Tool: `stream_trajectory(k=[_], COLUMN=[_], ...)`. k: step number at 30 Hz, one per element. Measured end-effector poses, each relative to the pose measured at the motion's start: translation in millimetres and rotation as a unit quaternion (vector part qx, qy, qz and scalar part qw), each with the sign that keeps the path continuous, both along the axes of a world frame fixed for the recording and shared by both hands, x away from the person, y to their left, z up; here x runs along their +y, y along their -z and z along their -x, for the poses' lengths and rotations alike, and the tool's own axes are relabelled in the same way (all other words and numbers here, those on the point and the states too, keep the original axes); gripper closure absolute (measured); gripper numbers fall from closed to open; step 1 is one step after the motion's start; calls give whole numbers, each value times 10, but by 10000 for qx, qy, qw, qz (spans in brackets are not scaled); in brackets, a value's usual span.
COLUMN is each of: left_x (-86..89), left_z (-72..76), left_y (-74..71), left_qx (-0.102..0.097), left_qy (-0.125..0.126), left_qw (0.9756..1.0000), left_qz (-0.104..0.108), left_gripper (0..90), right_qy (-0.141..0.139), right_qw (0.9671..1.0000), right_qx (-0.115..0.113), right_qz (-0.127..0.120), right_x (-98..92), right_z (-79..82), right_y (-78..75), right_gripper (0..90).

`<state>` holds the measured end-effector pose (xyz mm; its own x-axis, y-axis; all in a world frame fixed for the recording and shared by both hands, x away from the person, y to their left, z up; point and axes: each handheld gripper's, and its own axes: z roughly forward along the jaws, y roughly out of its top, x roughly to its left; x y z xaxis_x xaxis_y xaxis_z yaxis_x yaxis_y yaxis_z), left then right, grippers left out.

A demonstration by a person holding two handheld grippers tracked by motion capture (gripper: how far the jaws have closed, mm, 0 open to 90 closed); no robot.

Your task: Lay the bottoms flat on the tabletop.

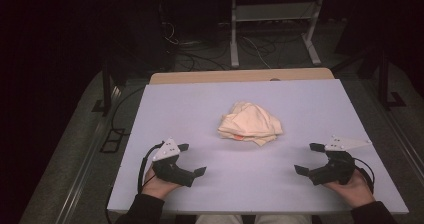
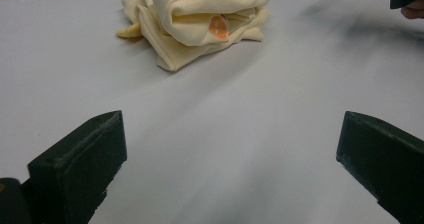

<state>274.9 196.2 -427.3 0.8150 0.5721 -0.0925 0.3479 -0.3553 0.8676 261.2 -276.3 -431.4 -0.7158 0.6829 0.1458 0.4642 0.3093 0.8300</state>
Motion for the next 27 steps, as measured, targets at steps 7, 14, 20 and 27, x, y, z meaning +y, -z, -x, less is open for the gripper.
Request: stream_trajectory(k=[7,14,20,27], left_x=[-1,-7,-5,-19], left_z=[2,1,7,14], left_y=[-2,-5,-15,-29], left_qx=[1,25,44,58], left_qy=[-1,3,-13,27], left_qw=[10000,10000,10000,10000], left_qz=[3,-21,-9,31], left_gripper=[0,0,0,0], right_qy=[4,10,9,29], right_qw=[10000,10000,10000,9999], right_qx=[-13,-45,-76,-99], right_qz=[-5,-9,-18,-26], right_x=[-2,-3,-1,-4], right_z=[5,10,18,20], right_y=[-5,-14,-27,-42], right_gripper=[0,0,0,0])
